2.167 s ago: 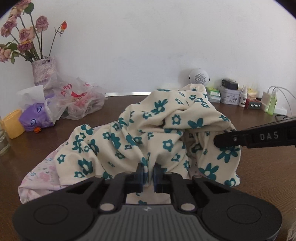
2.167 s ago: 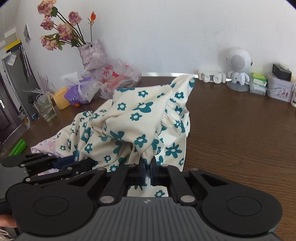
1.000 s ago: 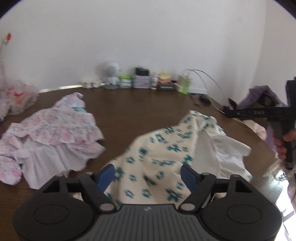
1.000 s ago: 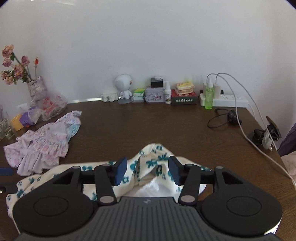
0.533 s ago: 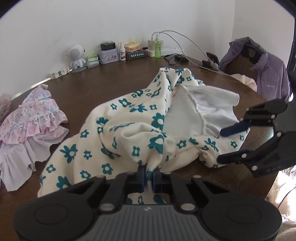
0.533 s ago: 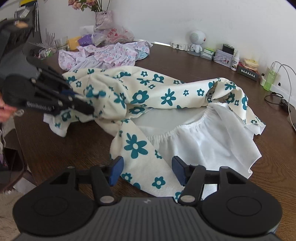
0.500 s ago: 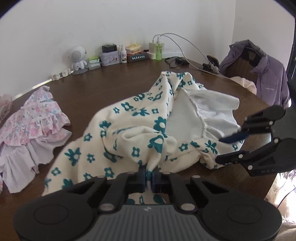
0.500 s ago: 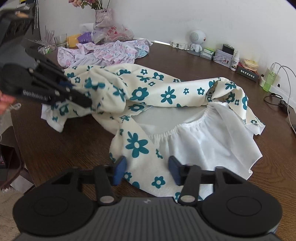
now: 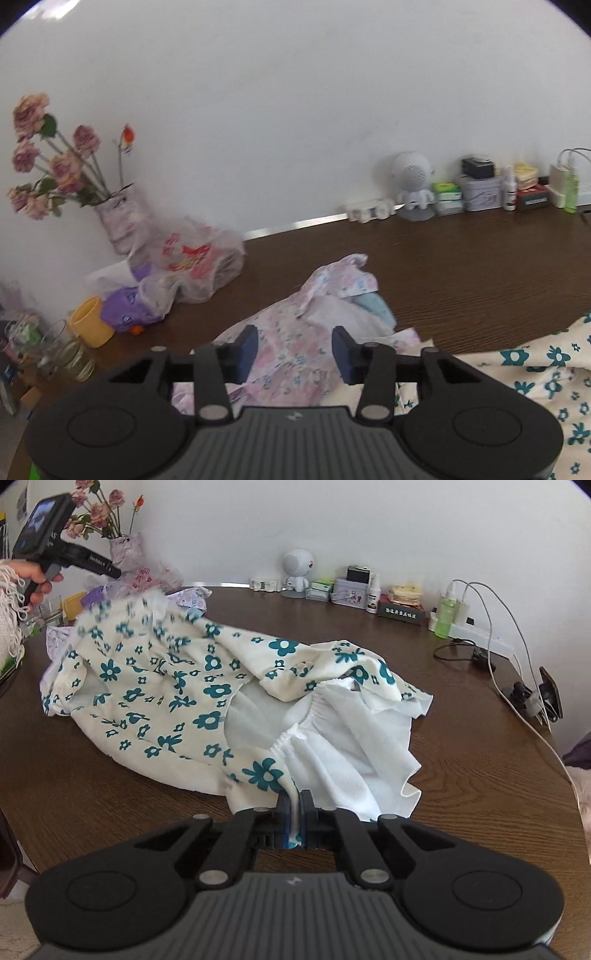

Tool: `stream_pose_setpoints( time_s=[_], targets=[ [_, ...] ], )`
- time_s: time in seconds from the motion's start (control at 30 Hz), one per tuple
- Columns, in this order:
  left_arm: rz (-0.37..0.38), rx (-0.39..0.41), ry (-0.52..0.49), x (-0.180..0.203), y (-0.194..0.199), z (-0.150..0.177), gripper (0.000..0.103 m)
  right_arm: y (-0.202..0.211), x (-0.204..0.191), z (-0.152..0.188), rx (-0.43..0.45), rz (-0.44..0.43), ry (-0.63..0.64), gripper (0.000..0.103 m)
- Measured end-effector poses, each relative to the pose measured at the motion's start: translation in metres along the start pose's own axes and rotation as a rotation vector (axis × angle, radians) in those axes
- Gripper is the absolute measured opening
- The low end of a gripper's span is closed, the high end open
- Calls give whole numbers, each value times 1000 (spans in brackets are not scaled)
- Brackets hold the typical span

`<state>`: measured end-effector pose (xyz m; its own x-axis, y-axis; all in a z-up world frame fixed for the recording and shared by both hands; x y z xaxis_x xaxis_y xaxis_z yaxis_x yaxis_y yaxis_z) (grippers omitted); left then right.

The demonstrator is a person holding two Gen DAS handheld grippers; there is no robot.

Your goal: Fold clothes

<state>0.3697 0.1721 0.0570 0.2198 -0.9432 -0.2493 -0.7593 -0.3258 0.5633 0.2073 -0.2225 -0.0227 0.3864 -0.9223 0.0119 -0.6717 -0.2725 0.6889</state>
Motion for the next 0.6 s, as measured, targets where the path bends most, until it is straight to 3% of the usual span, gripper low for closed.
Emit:
stream_pose_setpoints(
  time_s=[0.03, 0.17, 0.33, 0.47, 0.6],
  targets=[
    [10, -9, 16, -4, -1, 7, 49, 2, 2, 1, 0, -4, -15, 6],
    [205, -60, 23, -1, 28, 57, 65, 10, 10, 4, 3, -12, -53, 13],
    [340, -134, -31, 16, 72, 125, 73, 13, -1, 1, 18, -29, -9, 46],
    [414, -189, -6, 25, 88, 164, 76, 8, -15, 4, 11, -30, 53, 49],
    [412, -176, -28, 36, 92, 178, 75, -3, -22, 8, -8, -15, 78, 49]
  ],
)
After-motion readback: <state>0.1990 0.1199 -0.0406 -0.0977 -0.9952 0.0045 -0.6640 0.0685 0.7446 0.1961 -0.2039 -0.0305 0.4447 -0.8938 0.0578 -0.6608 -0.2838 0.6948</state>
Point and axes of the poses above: each gripper's, at about its wrist camera, not at the fingertips, and y roughly against the way its jaws point, x to its right, z to its underside, the point moved 8 cm from there along -y, roughly the way its jaws point, and after that the axes turned 1 degree about y, right-handed, at the moved point
